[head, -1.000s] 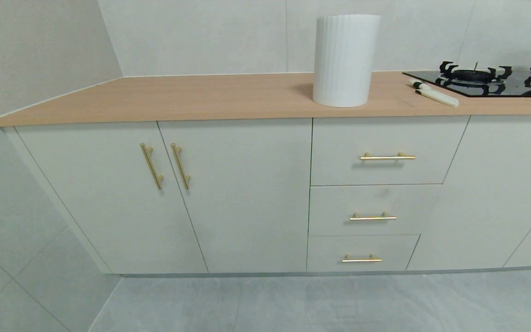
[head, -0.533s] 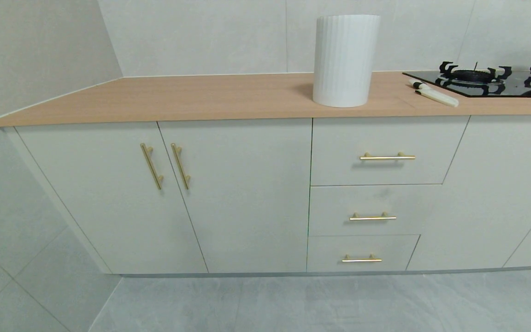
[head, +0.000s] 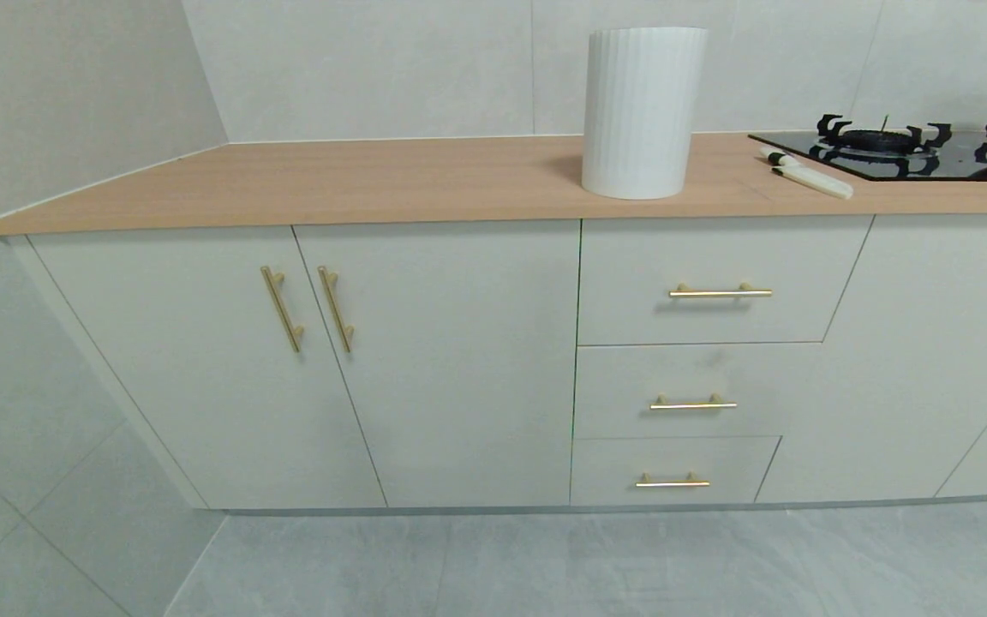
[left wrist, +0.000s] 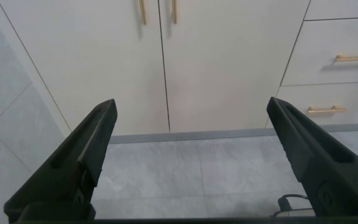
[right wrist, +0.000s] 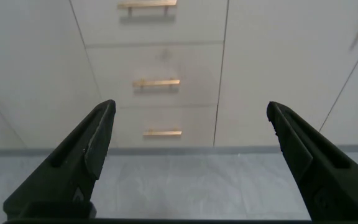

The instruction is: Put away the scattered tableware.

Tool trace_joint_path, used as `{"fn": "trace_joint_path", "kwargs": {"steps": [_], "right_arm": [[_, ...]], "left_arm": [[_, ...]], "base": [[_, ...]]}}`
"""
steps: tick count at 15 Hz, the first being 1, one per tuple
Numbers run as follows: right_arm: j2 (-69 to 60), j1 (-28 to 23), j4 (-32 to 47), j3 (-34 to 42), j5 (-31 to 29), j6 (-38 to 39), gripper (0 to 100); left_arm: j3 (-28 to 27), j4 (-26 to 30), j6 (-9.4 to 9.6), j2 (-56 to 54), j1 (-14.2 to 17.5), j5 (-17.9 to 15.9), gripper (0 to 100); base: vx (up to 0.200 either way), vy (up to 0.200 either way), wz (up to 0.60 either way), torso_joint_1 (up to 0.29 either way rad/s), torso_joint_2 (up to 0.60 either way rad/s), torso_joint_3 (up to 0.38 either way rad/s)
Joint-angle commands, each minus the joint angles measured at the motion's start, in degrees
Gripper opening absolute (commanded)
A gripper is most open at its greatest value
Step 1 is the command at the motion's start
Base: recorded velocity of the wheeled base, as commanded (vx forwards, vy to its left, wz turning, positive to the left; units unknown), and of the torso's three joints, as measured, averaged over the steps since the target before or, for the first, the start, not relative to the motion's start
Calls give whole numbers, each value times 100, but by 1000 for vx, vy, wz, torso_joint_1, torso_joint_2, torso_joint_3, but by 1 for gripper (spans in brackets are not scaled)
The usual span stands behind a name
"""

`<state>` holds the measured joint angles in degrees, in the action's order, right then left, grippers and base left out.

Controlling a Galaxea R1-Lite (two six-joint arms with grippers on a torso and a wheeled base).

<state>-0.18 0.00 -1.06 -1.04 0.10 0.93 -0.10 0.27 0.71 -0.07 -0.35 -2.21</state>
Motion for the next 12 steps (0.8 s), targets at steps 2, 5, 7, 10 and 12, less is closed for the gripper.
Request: {"fn": "trace_joint_path", "kwargs": {"steps": [2, 5, 7, 10, 12], "right_arm": [[18, 9, 106, 95, 17, 4, 100], [18, 9, 106, 95, -1, 57, 100], [18, 0, 106, 95, 8, 48, 100], [18, 9, 106, 95, 8, 39, 100], [18, 0, 106, 95, 8, 109, 100]], "left_arm": [[1, 0, 0, 7, 0, 1, 100], [1, 0, 0, 7, 0, 1, 100], [1, 0, 0, 7, 0, 1, 100], [1, 0, 17, 7, 0, 1, 100], [1, 0, 17, 7, 0, 1, 100]], "base": [[0, 0, 0, 0, 0, 0], [0, 0, 0, 0, 0, 0], [0, 0, 0, 0, 0, 0], [0, 0, 0, 0, 0, 0], [0, 0, 0, 0, 0, 0]]}}
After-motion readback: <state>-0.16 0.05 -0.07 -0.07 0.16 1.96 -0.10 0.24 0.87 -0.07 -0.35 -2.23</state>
